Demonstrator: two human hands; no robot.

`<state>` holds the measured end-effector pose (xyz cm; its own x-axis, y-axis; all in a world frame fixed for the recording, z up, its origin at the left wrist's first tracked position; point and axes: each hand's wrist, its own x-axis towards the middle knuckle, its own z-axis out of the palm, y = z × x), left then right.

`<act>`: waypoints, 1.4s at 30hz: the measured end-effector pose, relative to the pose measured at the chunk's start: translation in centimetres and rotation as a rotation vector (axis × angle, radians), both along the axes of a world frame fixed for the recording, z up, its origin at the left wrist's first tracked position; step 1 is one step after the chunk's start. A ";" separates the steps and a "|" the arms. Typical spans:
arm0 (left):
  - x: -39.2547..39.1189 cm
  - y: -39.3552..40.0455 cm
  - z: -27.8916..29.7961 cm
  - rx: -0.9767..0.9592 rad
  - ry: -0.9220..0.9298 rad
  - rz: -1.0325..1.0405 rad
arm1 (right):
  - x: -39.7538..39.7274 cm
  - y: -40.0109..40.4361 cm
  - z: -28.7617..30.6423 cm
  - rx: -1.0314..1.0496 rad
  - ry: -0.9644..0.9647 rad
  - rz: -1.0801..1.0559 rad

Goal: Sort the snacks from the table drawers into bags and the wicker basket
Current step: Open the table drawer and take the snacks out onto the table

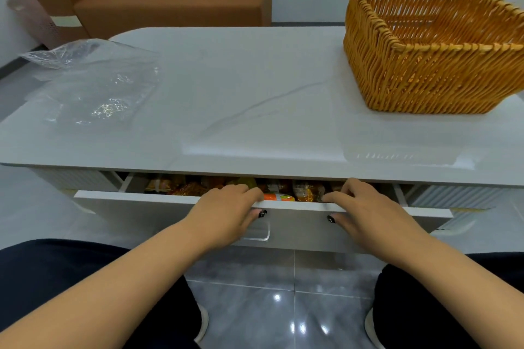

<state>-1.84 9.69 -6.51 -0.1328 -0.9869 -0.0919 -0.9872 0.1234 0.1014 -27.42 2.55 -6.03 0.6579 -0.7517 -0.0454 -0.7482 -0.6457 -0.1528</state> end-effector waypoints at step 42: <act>1.4 1.2 -4.3 0.466 0.120 0.138 | 3.7 0.0 -5.6 0.643 0.278 -0.296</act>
<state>-0.45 10.87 -10.80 -0.0404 -0.8534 -0.5196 -0.9691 -0.0932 0.2284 -23.71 2.53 -11.66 0.3335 -0.6645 -0.6688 -0.9421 -0.2600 -0.2116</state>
